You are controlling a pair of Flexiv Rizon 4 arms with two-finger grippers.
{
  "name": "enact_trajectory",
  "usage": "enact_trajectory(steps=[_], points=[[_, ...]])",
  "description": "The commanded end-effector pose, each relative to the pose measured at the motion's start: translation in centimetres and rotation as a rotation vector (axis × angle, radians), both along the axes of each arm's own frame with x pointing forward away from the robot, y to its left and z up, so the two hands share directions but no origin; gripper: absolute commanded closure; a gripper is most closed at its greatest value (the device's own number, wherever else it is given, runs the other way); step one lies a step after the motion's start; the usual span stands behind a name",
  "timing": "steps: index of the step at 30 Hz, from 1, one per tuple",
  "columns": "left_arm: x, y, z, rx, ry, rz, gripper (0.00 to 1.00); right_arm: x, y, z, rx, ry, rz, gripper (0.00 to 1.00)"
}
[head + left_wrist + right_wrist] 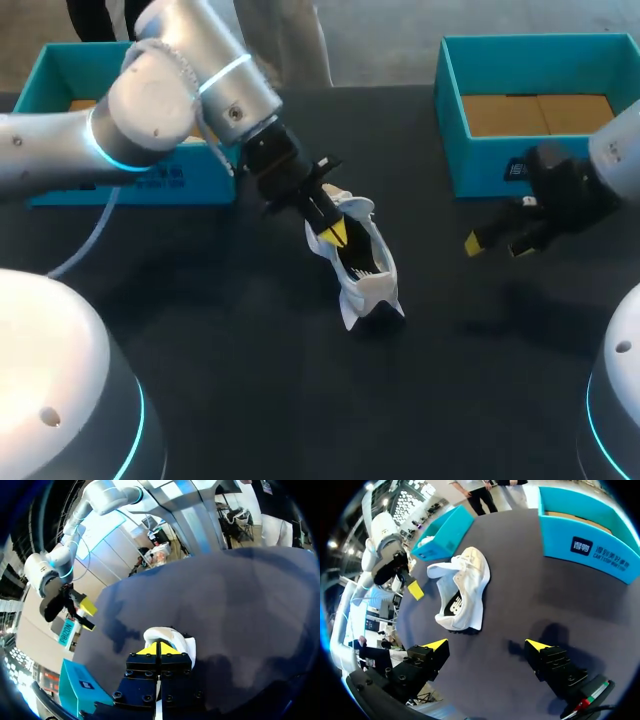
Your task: Take the shoe out of the shoebox, open the shoe tongue, remove and reinsert the insole, then place the shoe into the shoebox
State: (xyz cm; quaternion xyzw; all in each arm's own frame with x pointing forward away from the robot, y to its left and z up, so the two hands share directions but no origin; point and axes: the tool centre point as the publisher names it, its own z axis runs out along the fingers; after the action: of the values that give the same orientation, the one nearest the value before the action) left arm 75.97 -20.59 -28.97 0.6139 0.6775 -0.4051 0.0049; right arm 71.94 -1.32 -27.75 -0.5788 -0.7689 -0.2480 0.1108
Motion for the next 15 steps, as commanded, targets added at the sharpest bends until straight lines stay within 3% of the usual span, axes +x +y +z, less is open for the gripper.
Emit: enact_trajectory(steps=[1,15], points=[[0.8,-0.3,-0.1,0.102,-0.009,-0.071,1.0,-0.5,-1.8,1.5,0.008,-0.008,0.001,0.0],[2.1,0.2,-1.8,0.176,-0.045,-0.1,1.0,-0.2,-5.2,5.1,-0.013,-0.071,0.042,0.0]])
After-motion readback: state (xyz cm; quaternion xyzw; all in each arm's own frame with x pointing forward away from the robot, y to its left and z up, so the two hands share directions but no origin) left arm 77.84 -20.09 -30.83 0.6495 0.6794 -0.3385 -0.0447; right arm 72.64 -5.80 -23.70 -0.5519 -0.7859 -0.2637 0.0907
